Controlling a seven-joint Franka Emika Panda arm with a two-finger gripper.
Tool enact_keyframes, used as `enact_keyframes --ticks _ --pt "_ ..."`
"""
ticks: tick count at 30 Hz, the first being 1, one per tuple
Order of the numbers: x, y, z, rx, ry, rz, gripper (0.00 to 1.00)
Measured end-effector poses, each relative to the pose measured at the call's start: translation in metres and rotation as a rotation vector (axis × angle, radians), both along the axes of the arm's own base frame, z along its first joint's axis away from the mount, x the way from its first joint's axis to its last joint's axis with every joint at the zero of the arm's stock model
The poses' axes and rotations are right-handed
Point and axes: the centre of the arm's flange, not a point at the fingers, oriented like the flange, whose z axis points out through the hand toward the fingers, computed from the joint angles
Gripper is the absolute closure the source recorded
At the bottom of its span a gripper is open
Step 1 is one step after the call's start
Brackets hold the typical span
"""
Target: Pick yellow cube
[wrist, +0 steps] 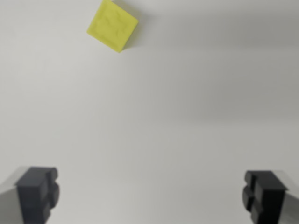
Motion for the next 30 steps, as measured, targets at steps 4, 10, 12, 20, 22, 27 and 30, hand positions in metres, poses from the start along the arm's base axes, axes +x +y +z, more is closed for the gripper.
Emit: enact_keyframes --ticks 4,10,12,20,22,27,30 --pt "0.000 0.000 0.000 0.000 0.000 0.000 0.00" --pt "0.003 0.002 -0.007 0.000 -0.003 -0.024 0.00" --pt "0.004 0.003 -0.012 0.001 -0.004 -0.034 0.00" --pt "0.009 0.006 -0.032 0.003 -0.009 -0.074 0.00" --pt "0.010 0.006 -0.037 0.003 -0.010 -0.084 0.00" --pt "0.013 0.008 -0.050 0.005 -0.012 -0.109 0.00" --pt "0.015 0.010 -0.057 0.006 -0.014 -0.124 0.00"
